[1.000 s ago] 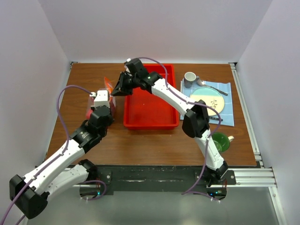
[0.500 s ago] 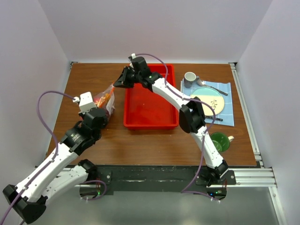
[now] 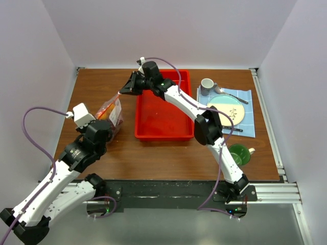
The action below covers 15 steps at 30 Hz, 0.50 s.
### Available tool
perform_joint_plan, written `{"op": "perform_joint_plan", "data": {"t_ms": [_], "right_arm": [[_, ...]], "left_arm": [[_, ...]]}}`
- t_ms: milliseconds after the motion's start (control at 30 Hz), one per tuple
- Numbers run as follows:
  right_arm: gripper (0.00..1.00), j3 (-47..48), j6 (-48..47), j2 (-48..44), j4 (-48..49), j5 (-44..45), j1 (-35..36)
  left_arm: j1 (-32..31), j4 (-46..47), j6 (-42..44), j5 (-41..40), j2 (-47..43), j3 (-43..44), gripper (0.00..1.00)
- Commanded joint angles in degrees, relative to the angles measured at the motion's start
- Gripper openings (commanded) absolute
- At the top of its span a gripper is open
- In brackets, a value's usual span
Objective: Place the food in the zip-top bag and seal the zipper
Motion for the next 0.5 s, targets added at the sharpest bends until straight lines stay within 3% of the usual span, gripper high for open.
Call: {"op": "perform_joint_plan", "data": {"t_ms": [0,467], "right_arm": [[0.03,1.50,-1.31,0.65,2.81,7.72,-4.19],[0.09,5.27,0.80,3.82,4.30,6.84,-5.86]], "left_arm": [[0.40,-1.51,-1.81,-10.41,-2.39,3.03,0.00],[0.40,-0.37,0.21,-13.49,-5.91,3.64,0.00]]}}
